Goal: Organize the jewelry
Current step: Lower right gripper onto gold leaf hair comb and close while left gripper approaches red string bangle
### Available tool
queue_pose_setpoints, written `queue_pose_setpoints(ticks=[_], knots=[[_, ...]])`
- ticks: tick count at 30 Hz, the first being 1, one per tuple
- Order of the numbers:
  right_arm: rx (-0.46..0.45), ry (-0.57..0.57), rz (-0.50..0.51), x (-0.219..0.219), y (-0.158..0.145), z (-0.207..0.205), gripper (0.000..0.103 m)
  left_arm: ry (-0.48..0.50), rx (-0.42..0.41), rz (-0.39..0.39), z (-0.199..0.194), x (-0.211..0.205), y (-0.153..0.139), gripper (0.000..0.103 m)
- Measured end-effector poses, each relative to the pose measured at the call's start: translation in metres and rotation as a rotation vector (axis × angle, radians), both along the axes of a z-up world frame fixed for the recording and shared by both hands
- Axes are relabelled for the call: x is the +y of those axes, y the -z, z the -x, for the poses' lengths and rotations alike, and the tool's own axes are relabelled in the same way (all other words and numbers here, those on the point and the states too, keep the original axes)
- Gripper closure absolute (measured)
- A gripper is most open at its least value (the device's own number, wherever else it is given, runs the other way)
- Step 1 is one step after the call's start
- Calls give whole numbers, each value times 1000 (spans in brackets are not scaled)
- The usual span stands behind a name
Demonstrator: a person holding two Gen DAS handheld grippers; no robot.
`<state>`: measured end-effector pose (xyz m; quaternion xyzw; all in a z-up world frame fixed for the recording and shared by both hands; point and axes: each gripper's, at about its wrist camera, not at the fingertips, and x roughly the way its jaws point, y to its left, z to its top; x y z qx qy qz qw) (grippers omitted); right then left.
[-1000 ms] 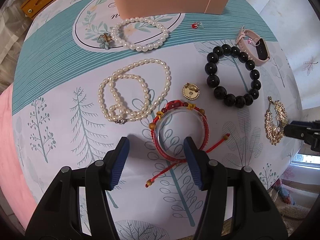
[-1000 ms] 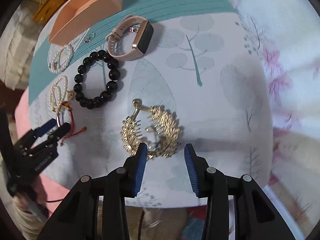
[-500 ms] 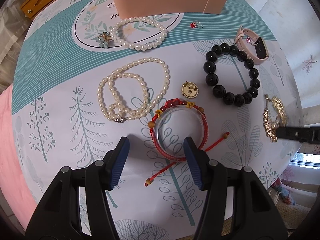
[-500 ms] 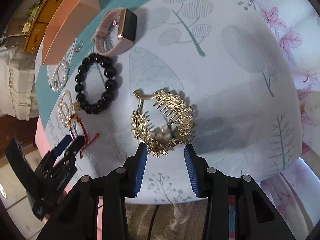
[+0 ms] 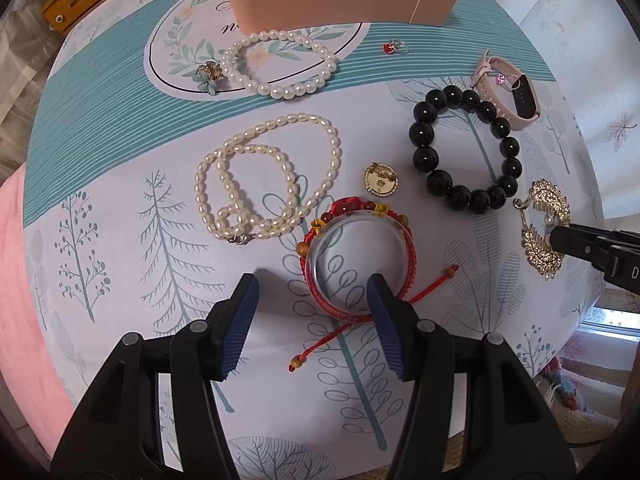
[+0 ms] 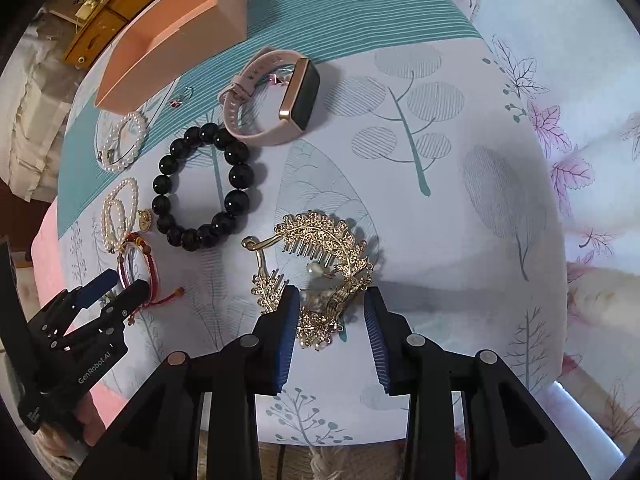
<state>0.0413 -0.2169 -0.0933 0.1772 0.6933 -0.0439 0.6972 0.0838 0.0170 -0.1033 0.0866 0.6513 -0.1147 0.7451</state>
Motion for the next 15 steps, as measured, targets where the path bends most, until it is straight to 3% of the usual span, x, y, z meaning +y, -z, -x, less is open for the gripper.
queue_pose_setpoints(ticks=[1, 2, 13, 15], knots=[[-2, -8, -6, 0, -1, -1, 79, 0, 1, 0, 0, 0, 0, 50], [7, -21, -9, 0, -1, -2, 81, -1, 5, 1, 0, 0, 1, 50], [14, 29, -58, -11, 5, -3, 81, -19, 19, -1, -4, 0, 3, 51], [4, 37, -55, -14, 5, -5, 81, -26, 16, -2, -5, 2, 2, 55]])
